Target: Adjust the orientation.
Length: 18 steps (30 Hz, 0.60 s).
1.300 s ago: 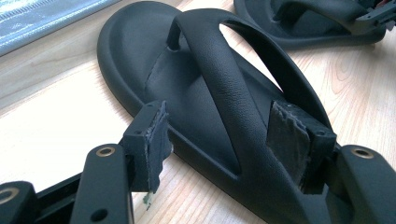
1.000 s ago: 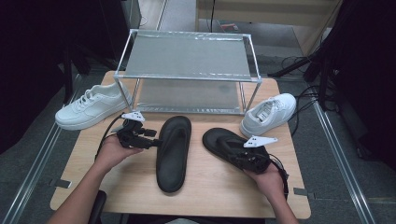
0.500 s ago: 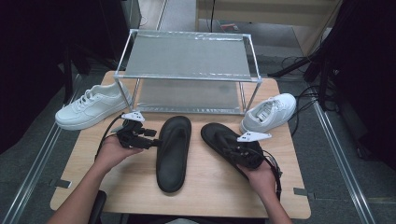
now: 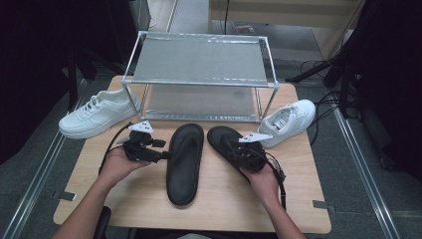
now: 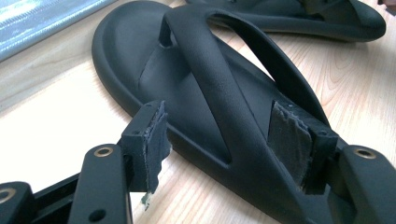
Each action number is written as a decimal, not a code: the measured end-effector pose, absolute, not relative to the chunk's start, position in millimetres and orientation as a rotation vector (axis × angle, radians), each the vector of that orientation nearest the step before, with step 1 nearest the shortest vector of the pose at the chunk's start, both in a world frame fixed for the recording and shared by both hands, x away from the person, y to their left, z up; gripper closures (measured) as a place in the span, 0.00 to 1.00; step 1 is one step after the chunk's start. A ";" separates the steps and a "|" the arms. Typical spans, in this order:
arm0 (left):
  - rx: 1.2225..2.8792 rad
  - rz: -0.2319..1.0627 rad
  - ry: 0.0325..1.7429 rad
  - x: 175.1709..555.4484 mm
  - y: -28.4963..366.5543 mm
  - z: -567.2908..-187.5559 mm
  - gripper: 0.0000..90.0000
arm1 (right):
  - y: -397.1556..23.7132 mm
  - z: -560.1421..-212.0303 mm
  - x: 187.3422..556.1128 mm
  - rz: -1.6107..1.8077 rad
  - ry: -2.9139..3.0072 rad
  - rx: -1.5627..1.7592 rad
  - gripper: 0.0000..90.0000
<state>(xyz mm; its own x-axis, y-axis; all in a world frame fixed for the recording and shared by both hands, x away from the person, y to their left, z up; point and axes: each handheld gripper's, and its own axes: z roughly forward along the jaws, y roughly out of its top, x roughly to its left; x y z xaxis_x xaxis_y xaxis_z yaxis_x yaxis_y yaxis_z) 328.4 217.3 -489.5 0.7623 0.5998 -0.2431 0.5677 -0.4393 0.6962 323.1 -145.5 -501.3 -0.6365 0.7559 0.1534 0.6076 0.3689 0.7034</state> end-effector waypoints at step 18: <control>2.144 0.072 0.892 313.9 224.9 -492.1 0.42 | -130.0 -505.6 333.9 1.087 2.448 1.241 0.90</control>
